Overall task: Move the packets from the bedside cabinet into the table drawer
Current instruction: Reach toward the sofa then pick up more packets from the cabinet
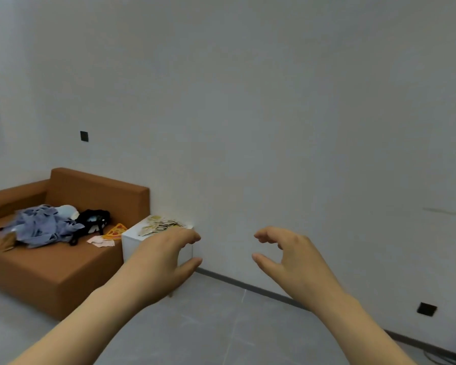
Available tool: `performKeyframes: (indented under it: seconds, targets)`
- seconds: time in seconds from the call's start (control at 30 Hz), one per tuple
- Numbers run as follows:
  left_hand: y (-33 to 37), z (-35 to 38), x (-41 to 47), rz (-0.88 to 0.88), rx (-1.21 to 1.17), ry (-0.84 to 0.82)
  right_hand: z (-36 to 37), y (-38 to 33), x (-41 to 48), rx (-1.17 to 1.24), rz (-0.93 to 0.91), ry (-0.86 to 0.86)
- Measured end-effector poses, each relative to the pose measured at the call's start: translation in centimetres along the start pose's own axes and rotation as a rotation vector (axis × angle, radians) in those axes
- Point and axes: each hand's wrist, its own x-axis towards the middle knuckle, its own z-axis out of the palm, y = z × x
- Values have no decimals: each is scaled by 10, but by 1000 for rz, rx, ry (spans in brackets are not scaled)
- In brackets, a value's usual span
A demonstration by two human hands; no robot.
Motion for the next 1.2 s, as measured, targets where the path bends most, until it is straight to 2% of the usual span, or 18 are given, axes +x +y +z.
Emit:
performKeyframes:
  seconds: [0.37,0.83,1.2]
  targets:
    - [-104,60,97,-216,56,-60,94,54,156,96,-63,-139]
    - [-341,107,234,-350,0,-118,258,39,379,133,3,-256]
    - [-474,165,338,-443,-30,-197,369,80,521,183,78,-346]
